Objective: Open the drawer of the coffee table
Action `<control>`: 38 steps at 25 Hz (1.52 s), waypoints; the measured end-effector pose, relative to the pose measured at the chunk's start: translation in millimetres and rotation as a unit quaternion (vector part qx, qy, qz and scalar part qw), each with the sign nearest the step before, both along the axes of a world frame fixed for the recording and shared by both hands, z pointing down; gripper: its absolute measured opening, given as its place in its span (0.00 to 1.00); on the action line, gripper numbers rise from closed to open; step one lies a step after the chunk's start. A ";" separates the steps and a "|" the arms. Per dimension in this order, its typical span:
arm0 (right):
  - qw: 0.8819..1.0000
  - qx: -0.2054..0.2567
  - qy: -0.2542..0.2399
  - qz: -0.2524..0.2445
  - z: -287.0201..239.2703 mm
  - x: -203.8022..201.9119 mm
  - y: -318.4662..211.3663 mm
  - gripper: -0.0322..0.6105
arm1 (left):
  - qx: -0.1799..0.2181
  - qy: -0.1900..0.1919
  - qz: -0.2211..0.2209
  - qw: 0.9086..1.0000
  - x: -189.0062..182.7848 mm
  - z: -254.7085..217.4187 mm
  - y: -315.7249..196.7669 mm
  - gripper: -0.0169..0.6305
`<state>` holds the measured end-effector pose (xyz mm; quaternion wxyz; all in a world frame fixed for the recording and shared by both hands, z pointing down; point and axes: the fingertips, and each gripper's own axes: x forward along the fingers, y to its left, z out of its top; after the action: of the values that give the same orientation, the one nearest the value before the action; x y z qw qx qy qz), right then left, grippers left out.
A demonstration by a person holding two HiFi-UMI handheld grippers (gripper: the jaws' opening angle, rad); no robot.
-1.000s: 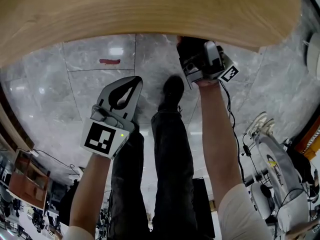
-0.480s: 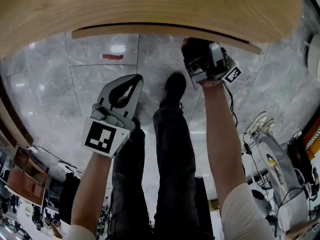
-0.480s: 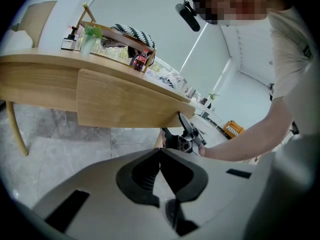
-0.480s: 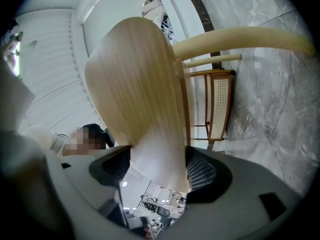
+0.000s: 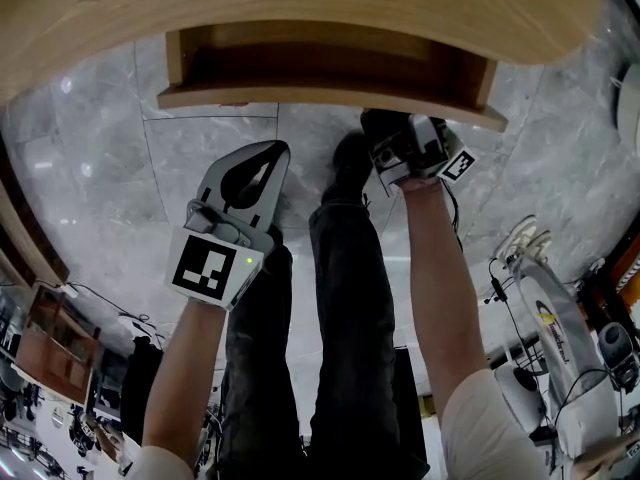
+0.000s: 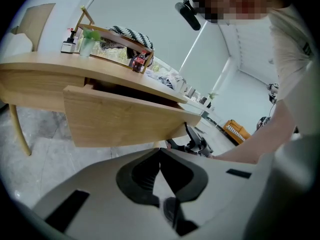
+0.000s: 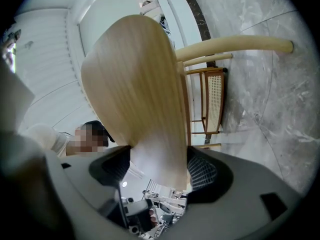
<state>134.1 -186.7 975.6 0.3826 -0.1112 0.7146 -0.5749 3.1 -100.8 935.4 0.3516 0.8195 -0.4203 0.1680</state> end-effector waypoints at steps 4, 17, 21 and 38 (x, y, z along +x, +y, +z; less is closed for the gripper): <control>1.000 -0.001 -0.001 0.004 0.1 0.0 9.7 0.62 | -0.002 0.001 0.001 1.000 -2.4 0.3 5.3 0.06; 1.000 -0.007 -0.001 0.006 4.5 1.3 36.3 0.62 | -0.011 -0.015 0.020 1.000 -7.5 10.7 31.4 0.06; 1.000 -0.016 -0.001 0.003 6.7 0.0 37.6 0.62 | 0.007 -0.009 0.028 1.000 -0.3 3.0 24.3 0.06; 0.991 -0.123 0.048 0.018 22.1 0.9 47.4 0.57 | 0.015 -0.008 0.011 1.000 -7.4 -31.8 13.2 0.06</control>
<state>135.0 -139.3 997.8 0.3413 -0.1980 0.6541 -0.6454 -4.3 -87.7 903.6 0.3337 0.8280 -0.4163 0.1725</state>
